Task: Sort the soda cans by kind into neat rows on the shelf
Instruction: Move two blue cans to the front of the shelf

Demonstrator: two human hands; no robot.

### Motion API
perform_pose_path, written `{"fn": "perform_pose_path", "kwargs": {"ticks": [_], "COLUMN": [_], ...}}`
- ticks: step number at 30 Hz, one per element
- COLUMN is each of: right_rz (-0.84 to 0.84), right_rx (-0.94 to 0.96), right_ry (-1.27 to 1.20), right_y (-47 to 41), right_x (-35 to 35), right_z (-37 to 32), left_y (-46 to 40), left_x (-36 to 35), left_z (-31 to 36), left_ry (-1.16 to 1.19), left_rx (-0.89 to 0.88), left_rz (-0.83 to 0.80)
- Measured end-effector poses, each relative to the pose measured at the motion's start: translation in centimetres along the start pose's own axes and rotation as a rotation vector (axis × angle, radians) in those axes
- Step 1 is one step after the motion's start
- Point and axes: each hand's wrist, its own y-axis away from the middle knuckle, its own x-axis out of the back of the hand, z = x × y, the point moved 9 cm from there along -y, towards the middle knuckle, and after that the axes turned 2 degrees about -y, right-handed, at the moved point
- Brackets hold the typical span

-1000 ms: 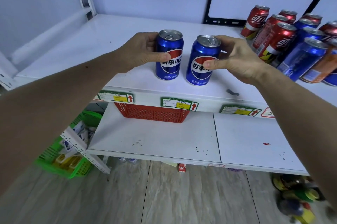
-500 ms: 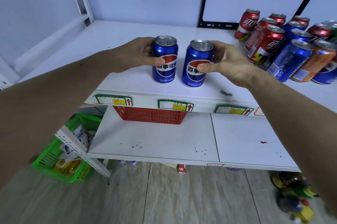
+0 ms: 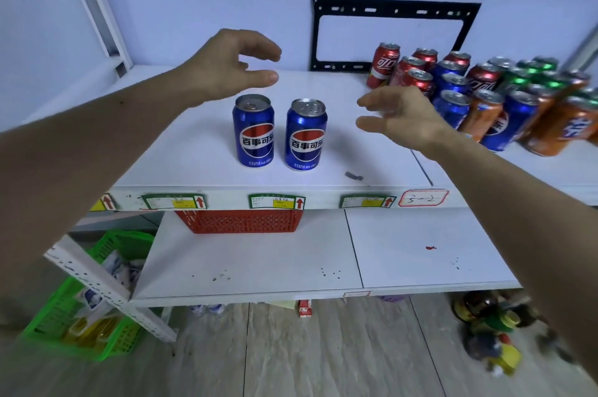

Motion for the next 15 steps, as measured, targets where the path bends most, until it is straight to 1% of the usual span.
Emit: {"fn": "perform_pose_path", "kwargs": {"ticks": [3,7,11,15], "right_rz": [0.044,0.081,0.097,0.099], "right_rx": [0.03,0.023,-0.008,-0.038], "right_ry": [0.119,0.274,0.341,0.382], "right_y": [1.2,3.4,5.3,5.8], "right_x": [2.6,6.1,9.9,13.6], "right_z": [-0.3,0.4,1.7,3.2], "left_y": [-1.3,-2.4,-3.5,-5.0], "left_x": [-1.3,-3.9,-7.1,-10.1], "left_z": [2.9,6.8,10.0,12.6], "left_ry": [-0.121,-0.216,-0.254,-0.244], "left_rx": [-0.074,-0.164,-0.235,-0.268], "left_rz": [-0.023,-0.076,-0.14,-0.145]}}
